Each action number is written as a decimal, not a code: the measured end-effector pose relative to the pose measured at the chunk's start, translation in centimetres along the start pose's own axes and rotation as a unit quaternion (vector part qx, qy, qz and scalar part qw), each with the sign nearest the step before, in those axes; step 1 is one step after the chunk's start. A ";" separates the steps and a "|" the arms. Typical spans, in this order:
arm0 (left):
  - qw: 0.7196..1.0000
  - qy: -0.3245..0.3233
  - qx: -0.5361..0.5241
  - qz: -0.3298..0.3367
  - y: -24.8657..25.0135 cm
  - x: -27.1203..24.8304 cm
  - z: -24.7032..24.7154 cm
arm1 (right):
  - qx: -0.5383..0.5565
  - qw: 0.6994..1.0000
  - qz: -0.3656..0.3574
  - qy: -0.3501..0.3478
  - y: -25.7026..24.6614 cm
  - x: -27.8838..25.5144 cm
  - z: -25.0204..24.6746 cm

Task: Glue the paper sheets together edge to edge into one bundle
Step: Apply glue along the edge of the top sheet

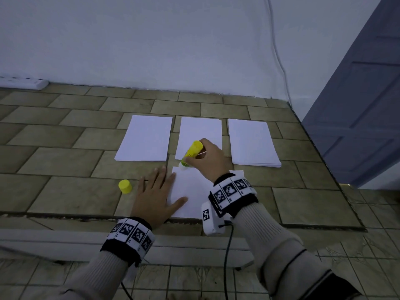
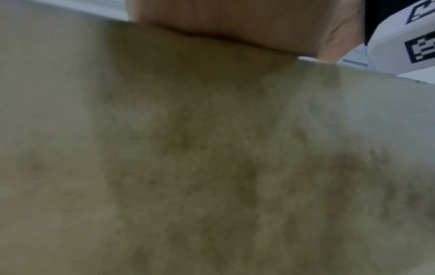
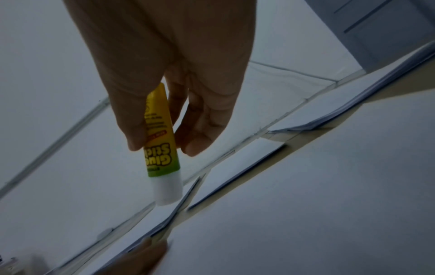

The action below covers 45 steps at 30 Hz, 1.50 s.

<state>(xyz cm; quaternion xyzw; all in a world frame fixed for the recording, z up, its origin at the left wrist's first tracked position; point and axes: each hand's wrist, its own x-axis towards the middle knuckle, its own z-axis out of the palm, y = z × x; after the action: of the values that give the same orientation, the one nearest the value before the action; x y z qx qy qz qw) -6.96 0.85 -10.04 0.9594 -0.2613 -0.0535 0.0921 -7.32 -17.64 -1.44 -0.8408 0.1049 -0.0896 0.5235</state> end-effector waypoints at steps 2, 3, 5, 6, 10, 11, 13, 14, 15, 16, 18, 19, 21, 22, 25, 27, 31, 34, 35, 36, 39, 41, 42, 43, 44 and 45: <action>1.000 0.000 0.005 -0.002 0.0 0.1 0.1 | -0.028 1.000 -0.004 -0.008 -0.1 0.3 0.9; 1.000 -0.002 0.007 -0.003 0.0 0.1 0.2 | -0.058 0.998 -0.013 -0.015 -0.1 0.5 1.4; 1.000 -0.005 0.010 -0.005 0.0 0.2 0.2 | -0.120 0.992 -0.036 -0.031 -0.1 0.8 2.4; 1.000 -0.005 0.013 -0.005 0.0 0.2 0.2 | -0.147 0.987 -0.046 -0.040 -0.1 1.0 2.8; 1.000 -0.006 0.011 -0.008 0.2 0.2 -0.1 | -0.210 0.973 -0.072 -0.071 -0.4 1.2 3.6; 1.000 -0.008 0.011 -0.009 0.2 0.2 -0.2 | -0.217 0.970 -0.074 -0.075 -0.4 1.2 3.7; 1.000 -0.011 0.011 -0.010 0.3 0.2 -0.3 | -0.228 0.967 -0.080 -0.081 -0.4 1.2 3.9; 1.000 -0.009 0.010 -0.010 0.3 0.2 -0.3 | -0.233 0.966 -0.081 -0.083 -0.4 1.1 3.9; 1.000 -0.005 0.008 -0.010 0.3 0.3 -0.2 | -0.239 0.964 -0.079 -0.084 -0.3 1.2 3.9; 1.000 -0.001 0.007 -0.009 0.3 0.3 -0.1 | -0.246 0.962 -0.080 -0.085 -0.3 1.2 3.8; 1.000 0.003 0.010 -0.010 0.2 0.3 0.0 | -0.257 0.960 -0.077 -0.083 -0.1 1.1 3.3; 1.000 0.005 0.013 -0.011 0.2 0.3 0.1 | -0.260 0.960 -0.070 -0.081 0.0 1.0 2.9; 1.000 0.010 0.019 -0.012 0.1 0.3 0.2 | -0.262 0.961 -0.055 -0.072 0.7 0.8 1.6; 1.000 0.013 0.021 -0.012 0.1 0.3 0.3 | -0.259 0.962 -0.048 -0.064 1.1 0.6 0.7; 1.000 0.023 0.018 -0.010 0.0 0.3 0.5 | -0.222 0.974 -0.023 -0.032 2.7 0.0 -2.2; 0.999 0.024 0.018 -0.010 -0.1 0.3 0.7 | -0.204 0.979 -0.009 0.001 3.9 -0.6 -4.3; 0.999 0.035 0.015 -0.010 -0.1 0.3 0.8 | -0.203 0.977 0.024 0.062 5.8 -1.3 -7.8; 0.999 0.037 0.019 -0.009 -0.1 0.3 0.8 | -0.216 0.972 0.045 0.075 6.4 -1.5 -9.4; 0.999 0.037 0.017 -0.010 -0.1 0.2 0.9 | -0.218 0.972 0.047 0.081 6.5 -1.5 -9.7; 0.999 0.041 0.010 -0.011 0.0 0.2 0.8 | -0.215 0.971 0.047 0.088 6.4 -1.5 -9.7; 0.999 0.045 -0.005 -0.011 0.0 0.2 0.8 | -0.162 0.980 0.025 0.109 5.5 -1.9 -8.4; 0.999 0.042 -0.002 -0.008 -0.1 0.2 0.8 | -0.110 0.990 -0.016 0.086 4.3 -2.5 -6.6; 0.999 0.040 0.001 -0.006 -0.1 0.2 0.8 | -0.089 0.994 -0.037 0.060 3.7 -2.7 -5.5; 0.999 0.038 0.003 -0.006 -0.1 0.3 0.8 | -0.075 0.995 -0.054 0.030 3.1 -3.0 -4.4; 0.999 0.038 0.004 -0.006 -0.1 0.3 0.7 | -0.068 0.996 -0.065 -0.002 2.6 -3.1 -3.1; 0.999 0.040 0.004 -0.005 -0.1 0.3 0.7 | -0.066 0.995 -0.072 -0.032 2.3 -3.2 -1.9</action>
<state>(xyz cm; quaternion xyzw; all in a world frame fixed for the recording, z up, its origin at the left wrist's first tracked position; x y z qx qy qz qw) -6.80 0.68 -10.74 0.9623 -0.2529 -0.0141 0.0989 -11.05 -19.44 -2.76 -0.8815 0.0334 -0.0933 0.4617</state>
